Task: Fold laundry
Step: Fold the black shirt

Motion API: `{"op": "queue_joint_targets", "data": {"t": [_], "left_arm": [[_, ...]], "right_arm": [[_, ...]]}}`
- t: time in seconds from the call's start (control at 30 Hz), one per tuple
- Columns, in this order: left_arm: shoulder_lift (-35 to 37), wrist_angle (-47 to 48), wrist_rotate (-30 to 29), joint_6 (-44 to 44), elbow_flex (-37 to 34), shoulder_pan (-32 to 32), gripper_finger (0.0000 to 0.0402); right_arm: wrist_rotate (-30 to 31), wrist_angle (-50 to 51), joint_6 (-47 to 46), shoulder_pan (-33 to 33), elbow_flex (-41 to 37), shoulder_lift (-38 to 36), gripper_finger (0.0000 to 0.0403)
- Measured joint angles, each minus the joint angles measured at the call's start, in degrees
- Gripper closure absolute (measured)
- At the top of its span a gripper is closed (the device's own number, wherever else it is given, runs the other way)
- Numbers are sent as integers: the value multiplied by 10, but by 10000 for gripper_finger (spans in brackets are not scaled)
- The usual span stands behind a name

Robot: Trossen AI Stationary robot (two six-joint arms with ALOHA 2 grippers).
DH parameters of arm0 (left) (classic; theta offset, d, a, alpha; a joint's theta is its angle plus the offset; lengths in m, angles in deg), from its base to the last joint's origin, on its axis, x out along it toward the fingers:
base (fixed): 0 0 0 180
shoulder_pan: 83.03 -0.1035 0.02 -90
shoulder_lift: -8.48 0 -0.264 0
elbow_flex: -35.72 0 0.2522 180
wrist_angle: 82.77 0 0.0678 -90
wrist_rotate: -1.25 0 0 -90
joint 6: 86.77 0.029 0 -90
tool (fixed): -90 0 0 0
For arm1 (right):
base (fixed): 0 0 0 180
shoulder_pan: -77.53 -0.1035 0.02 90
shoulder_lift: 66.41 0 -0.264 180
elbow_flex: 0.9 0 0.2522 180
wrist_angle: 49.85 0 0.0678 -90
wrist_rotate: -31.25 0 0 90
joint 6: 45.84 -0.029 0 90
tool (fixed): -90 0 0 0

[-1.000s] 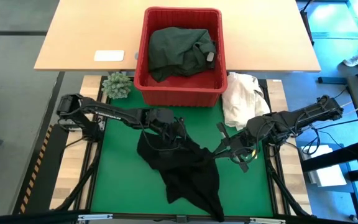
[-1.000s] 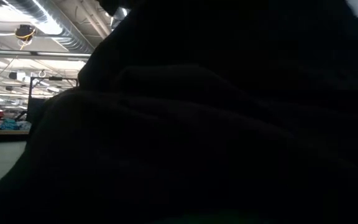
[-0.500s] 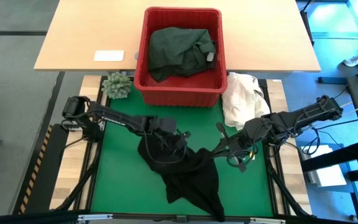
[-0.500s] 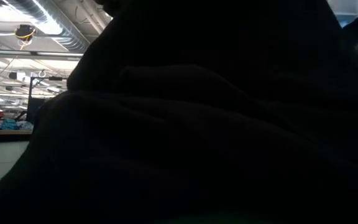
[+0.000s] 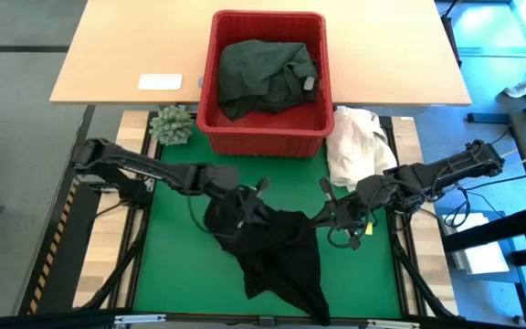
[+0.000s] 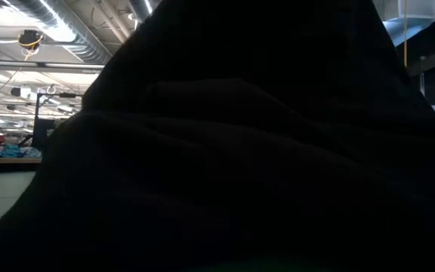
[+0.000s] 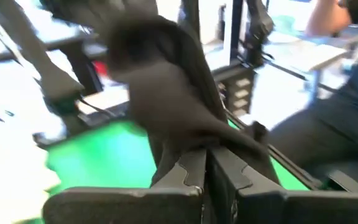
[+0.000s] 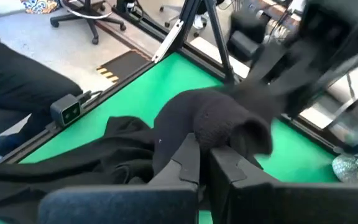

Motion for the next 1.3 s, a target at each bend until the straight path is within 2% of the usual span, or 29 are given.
{"op": "queue_joint_targets", "data": {"t": [0.1, 0.33, 0.5, 0.57, 0.83, 1.03, 1.23, 1.3], "left_arm": [[33, 7, -38, 20, 0, 9, 401], [95, 36, -134, 57, 0, 42, 401], [121, 52, -206, 75, 0, 67, 401], [127, 60, -236, 81, 0, 75, 401], [133, 67, -302, 87, 0, 87, 401], [133, 79, -334, 86, 0, 87, 401], [132, 98, -382, 82, 0, 86, 401], [132, 105, -386, 81, 0, 83, 401]], "right_arm": [[8, 19, 0, 0, 0, 0, 398], [73, 28, -5, 0, 0, 0, 390], [179, 15, -50, 0, 0, 0, 382], [203, 8, -79, 0, 0, 0, 371], [206, 9, -179, -1, 19, 0, 275], [220, 15, -198, 0, 33, 0, 211], [218, 12, -200, -1, 60, 0, 186], [198, 13, -189, -1, 63, 0, 185]]}}
